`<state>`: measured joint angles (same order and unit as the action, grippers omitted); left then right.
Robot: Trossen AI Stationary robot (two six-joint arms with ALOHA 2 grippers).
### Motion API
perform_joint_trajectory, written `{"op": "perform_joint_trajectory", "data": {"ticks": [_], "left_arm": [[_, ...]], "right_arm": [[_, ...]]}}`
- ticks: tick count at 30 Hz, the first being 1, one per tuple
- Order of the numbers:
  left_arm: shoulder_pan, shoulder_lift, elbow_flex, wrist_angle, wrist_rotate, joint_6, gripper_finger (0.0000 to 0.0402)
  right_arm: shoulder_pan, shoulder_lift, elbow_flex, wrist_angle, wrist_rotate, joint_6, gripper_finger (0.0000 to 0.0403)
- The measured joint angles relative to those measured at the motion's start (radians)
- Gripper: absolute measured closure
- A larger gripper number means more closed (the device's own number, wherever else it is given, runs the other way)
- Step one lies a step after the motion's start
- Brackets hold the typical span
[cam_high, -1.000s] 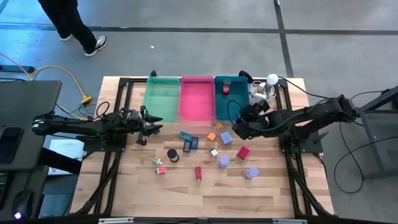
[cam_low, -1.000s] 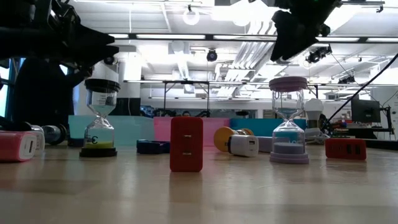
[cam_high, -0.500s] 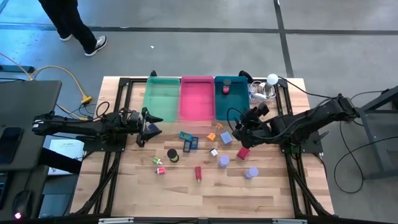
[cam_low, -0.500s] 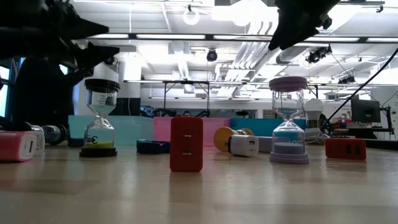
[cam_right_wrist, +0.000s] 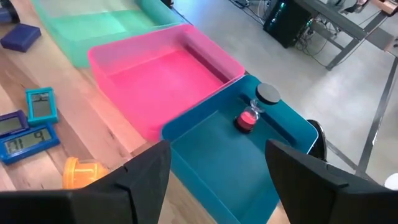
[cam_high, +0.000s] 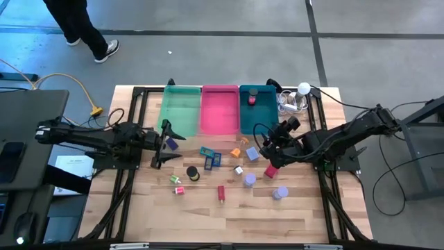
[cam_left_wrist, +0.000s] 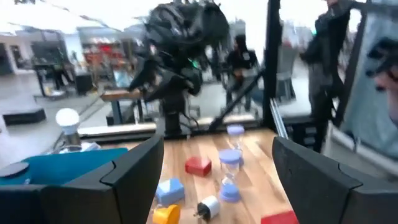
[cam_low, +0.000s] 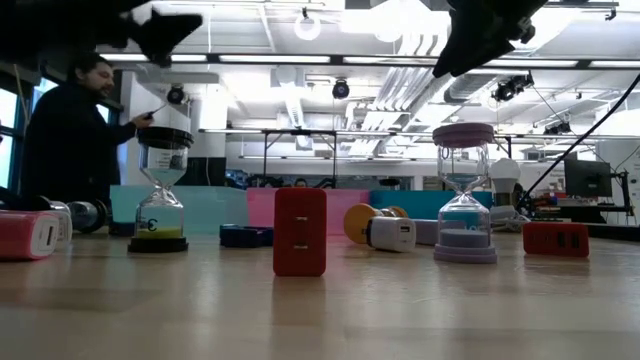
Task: Pick & Place Office items
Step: Put the green white adapter into the green bin
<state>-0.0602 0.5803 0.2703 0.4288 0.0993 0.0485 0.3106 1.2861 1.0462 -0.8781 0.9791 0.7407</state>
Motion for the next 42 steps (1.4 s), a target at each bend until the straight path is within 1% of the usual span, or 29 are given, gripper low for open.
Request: {"op": "perform_joint_trajectory", "data": {"ticks": [3, 6, 11, 13, 17, 19, 21, 23, 25, 29, 32, 35, 37, 39, 42], "left_arm": [[-0.038, 0.08, 0.119, -0.197, -0.036, 0.015, 0.0108], [-0.085, 0.157, 0.219, -0.354, -0.079, 0.034, 0.0108], [-0.178, 0.227, 0.325, -0.473, -0.093, 0.097, 0.0108], [-0.219, 0.232, 0.358, -0.525, -0.156, 0.104, 0.0108], [-0.3, 0.221, 0.418, -0.645, -0.337, 0.094, 0.0108], [-0.333, 0.218, 0.43, -0.685, -0.387, 0.067, 0.0108], [-0.352, 0.219, 0.433, -0.71, -0.393, 0.04, 0.0108], [-0.363, 0.22, 0.433, -0.729, -0.393, 0.009, 0.0108], [-0.369, 0.221, 0.433, -0.738, -0.393, -0.018, 0.0108], [-0.37, 0.213, 0.433, -0.716, -0.381, -0.015, 0.0108], [-0.366, 0.201, 0.433, -0.718, -0.379, -0.046, 0.0108], [-0.359, 0.187, 0.433, -0.732, -0.379, -0.105, 0.0108], [-0.359, 0.178, 0.434, -0.735, -0.379, -0.149, 0.0108], [-0.363, 0.173, 0.434, -0.755, -0.368, -0.181, 0.0108], [-0.377, 0.173, 0.434, -0.797, -0.307, -0.194, 0.0108]], "right_arm": [[0.015, 0.0, 0.0, 0.0, 0.0, -0.003, 0.0151], [0.036, 0.0, 0.0, 0.001, 0.0, -0.003, 0.0151], [0.073, 0.0, 0.0, 0.014, 0.05, -0.004, 0.0151], [0.086, 0.0, 0.0, 0.023, 0.065, -0.003, 0.0151], [0.112, 0.0, 0.0, 0.052, 0.07, 0.02, 0.0151], [0.125, 0.001, 0.0, 0.078, 0.07, 0.021, 0.0151], [0.133, 0.009, 0.0, 0.116, 0.078, 0.017, 0.0151], [0.142, 0.014, 0.0, 0.154, 0.114, -0.002, 0.0151], [0.147, 0.015, 0.0, 0.213, 0.157, -0.056, 0.0151], [0.146, 0.022, 0.002, 0.385, 0.219, -0.171, 0.0151], [0.159, 0.023, 0.002, 0.523, 0.212, -0.247, 0.0151], [0.18, 0.022, 0.002, 0.635, 0.148, -0.273, 0.0151], [0.197, 0.023, 0.002, 0.678, 0.121, -0.289, 0.0151], [0.216, 0.029, 0.002, 0.71, 0.123, -0.317, 0.0151], [0.234, 0.047, 0.002, 0.714, 0.144, -0.325, 0.0151]]}}
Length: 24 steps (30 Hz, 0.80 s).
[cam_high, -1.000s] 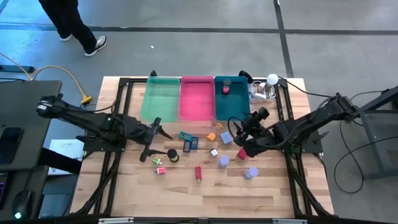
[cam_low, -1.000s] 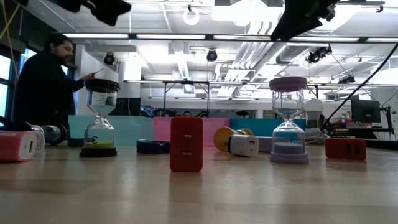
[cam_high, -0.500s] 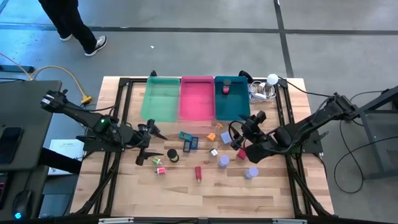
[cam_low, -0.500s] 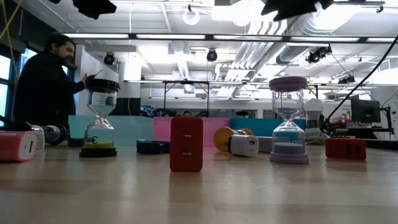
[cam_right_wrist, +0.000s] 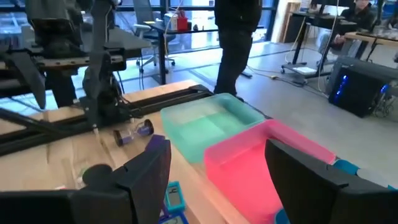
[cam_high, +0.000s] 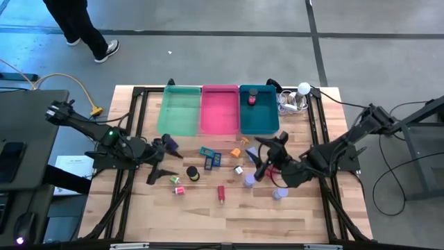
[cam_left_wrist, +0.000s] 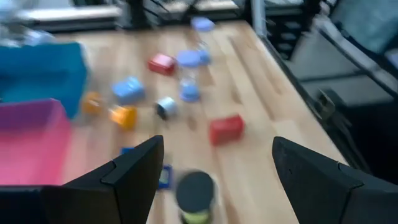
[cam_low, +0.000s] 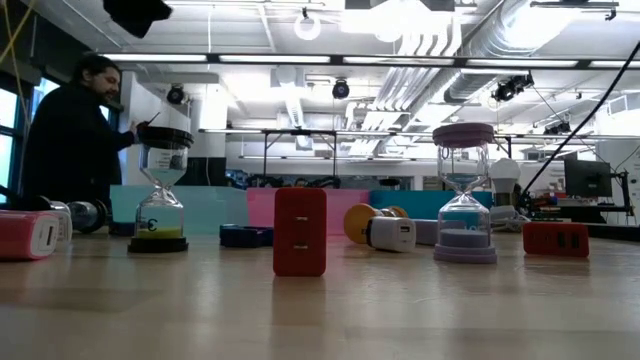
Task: Pick & Place Office items
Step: Put the green white adapter into the green bin
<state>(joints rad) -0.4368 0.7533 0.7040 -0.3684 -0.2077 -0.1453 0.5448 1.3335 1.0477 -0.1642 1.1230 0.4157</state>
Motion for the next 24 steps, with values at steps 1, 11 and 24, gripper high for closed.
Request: {"op": "perform_joint_trajectory", "data": {"ticks": [1, 11, 24], "left_arm": [[-0.006, 0.001, 0.0, -0.013, 0.021, -0.003, 0.0108], [-0.052, 0.002, 0.0, -0.075, 0.037, -0.09, 0.0108], [-0.059, 0.002, 0.0, -0.009, 0.181, -0.167, 0.0108]], "right_arm": [[0.002, 0.009, 0.0, 0.0, 0.001, 0.002, 0.0151], [0.003, 0.113, -0.001, 0.029, 0.054, -0.035, 0.0151], [0.003, 0.147, -0.002, 0.042, -0.04, -0.073, 0.0151]]}}
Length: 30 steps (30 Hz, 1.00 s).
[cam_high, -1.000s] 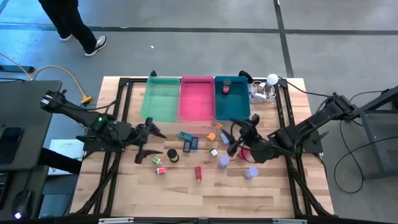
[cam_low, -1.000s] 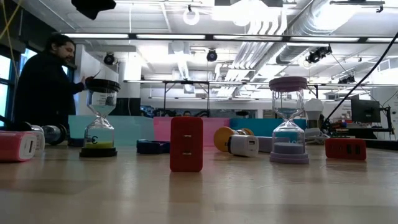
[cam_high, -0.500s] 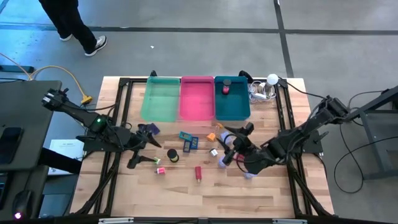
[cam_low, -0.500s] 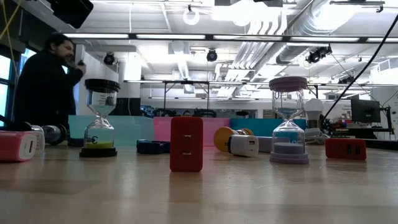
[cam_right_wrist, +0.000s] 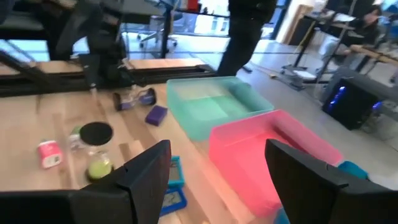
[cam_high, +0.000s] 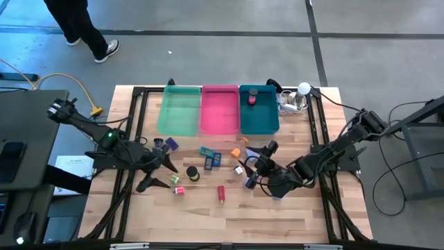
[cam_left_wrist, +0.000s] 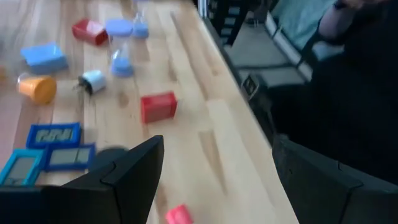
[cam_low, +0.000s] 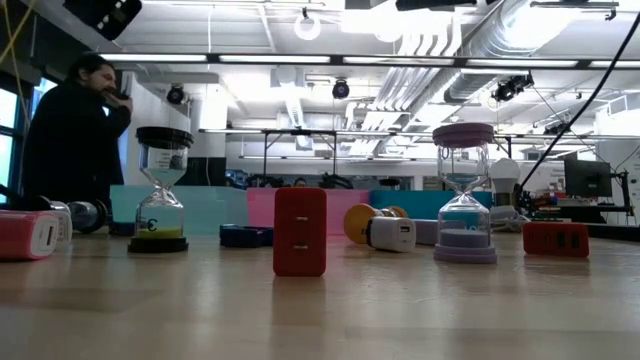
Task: Pick & Place Office items
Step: Put the green white adapter into the green bin
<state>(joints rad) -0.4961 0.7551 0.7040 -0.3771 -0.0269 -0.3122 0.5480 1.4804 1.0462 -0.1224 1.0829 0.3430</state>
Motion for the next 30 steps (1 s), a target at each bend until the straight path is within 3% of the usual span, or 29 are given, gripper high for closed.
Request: {"op": "perform_joint_trajectory", "data": {"ticks": [7, 16, 22, 30], "left_arm": [[0.0, 0.009, 0.0, 0.057, -0.017, 0.019, 0.0108], [0.009, 0.101, 0.0, 0.041, -0.024, 0.236, 0.0108], [0.009, 0.139, 0.0, 0.032, -0.061, 0.161, 0.0108], [0.009, 0.141, -0.001, -0.149, -0.194, 0.053, 0.0108]], "right_arm": [[0.0, 0.0, 0.0, 0.0, -0.05, -0.004, 0.0151], [0.0, 0.0, 0.0, 0.005, -0.118, 0.018, 0.0151], [0.0, 0.0, 0.0, 0.008, -0.152, 0.0, 0.0151], [-0.008, 0.0, 0.0, 0.007, -0.177, -0.028, 0.0151]]}}
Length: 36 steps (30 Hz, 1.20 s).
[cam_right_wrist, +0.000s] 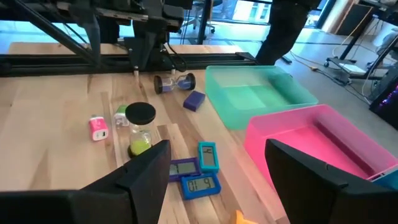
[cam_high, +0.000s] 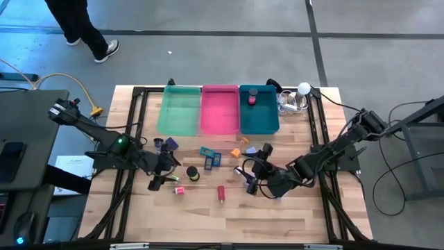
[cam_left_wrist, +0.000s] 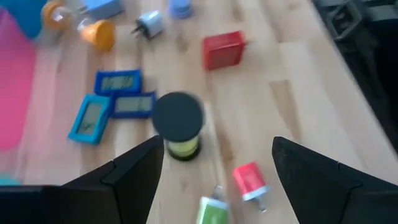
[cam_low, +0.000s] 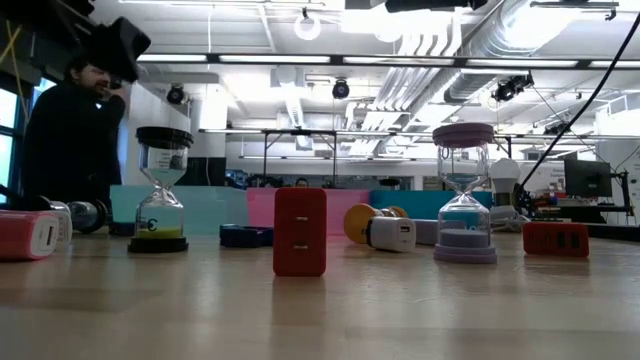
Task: Pick & Place Office items
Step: Put the green white adapter into the green bin
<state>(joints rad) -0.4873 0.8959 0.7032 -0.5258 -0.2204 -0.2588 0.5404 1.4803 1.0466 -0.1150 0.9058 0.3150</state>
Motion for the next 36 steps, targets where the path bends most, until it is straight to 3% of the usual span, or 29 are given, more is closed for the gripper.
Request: {"op": "perform_joint_trajectory", "data": {"ticks": [5, 14, 18, 26, 36], "left_arm": [[0.0, 0.0, 0.0, -0.006, 0.0, -0.008, 0.0108], [-0.002, 0.01, -0.037, -0.035, 0.049, 0.108, 0.0108], [0.008, 0.01, -0.067, -0.033, 0.049, 0.075, 0.0108], [0.007, 0.01, -0.184, 0.054, 0.049, 0.0, 0.0108], [-0.015, 0.01, -0.304, 0.122, 0.061, 0.02, 0.0108]], "right_arm": [[0.0, 0.0, 0.0, 0.0, 0.0, -0.011, 0.0151], [-0.005, 0.0, 0.0, -0.001, -0.001, -0.05, 0.0151], [-0.011, 0.0, 0.0, -0.001, 0.0, -0.05, 0.0151], [-0.028, 0.0, 0.0, 0.0, 0.002, -0.042, 0.0151], [-0.042, 0.0, 0.001, 0.068, -0.001, -0.058, 0.0151]]}}
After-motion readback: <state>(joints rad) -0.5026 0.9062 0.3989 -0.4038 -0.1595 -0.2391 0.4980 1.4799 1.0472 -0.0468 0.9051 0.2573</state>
